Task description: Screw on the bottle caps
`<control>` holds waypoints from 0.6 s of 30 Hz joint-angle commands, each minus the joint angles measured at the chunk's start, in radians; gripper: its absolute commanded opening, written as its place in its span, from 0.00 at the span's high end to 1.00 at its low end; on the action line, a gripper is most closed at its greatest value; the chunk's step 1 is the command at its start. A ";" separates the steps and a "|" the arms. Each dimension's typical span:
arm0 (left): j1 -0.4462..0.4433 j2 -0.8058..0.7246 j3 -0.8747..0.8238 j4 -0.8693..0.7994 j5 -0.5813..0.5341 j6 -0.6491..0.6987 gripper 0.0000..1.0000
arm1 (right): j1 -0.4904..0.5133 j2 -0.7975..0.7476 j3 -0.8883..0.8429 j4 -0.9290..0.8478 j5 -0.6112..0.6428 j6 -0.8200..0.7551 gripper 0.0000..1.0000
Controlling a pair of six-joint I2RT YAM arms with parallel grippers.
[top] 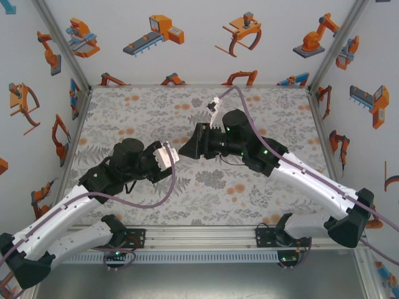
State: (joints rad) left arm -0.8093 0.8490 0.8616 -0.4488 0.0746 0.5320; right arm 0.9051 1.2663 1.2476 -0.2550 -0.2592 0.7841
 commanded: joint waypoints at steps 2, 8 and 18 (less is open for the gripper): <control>0.004 -0.005 0.000 0.012 0.031 -0.011 1.00 | -0.006 0.013 -0.019 0.060 0.008 0.030 0.53; 0.004 -0.003 0.002 0.010 0.033 -0.012 1.00 | -0.011 0.031 -0.019 0.079 -0.006 0.027 0.62; 0.004 -0.018 -0.007 0.023 0.018 -0.017 0.44 | -0.029 0.022 -0.010 0.037 0.025 -0.026 0.86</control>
State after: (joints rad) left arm -0.8043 0.8494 0.8612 -0.4492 0.0784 0.5293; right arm 0.8917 1.2938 1.2343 -0.2081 -0.2684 0.7925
